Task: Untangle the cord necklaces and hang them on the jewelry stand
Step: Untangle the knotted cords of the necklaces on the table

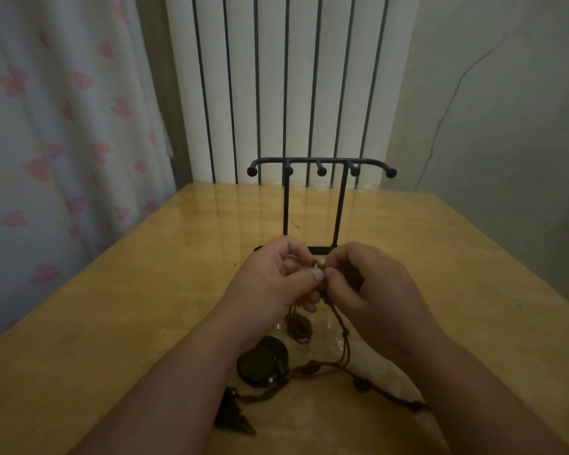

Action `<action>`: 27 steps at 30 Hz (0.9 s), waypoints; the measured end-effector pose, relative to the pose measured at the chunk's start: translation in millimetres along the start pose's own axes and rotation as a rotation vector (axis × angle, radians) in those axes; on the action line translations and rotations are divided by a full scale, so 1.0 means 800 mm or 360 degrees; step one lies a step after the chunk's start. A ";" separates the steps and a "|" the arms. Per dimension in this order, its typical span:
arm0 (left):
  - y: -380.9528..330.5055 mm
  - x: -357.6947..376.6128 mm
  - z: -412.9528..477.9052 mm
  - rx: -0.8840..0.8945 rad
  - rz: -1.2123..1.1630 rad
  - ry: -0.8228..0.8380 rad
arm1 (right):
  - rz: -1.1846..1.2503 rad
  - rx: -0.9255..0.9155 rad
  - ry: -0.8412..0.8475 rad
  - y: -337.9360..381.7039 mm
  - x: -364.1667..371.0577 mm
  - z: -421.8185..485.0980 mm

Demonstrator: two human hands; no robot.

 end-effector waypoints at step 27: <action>-0.007 -0.001 -0.002 0.0031 0.0214 -0.0140 | -0.0360 -0.0048 0.0003 0.009 0.004 0.003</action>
Point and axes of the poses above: each hand's wrist, its own z-axis towards the middle knuckle, its own x-axis out of the palm, y = z × x, the point moved 4 cm from there along z, towards the middle knuckle, and after that the axes turned 5 degrees about -x, right-handed, at the moved point
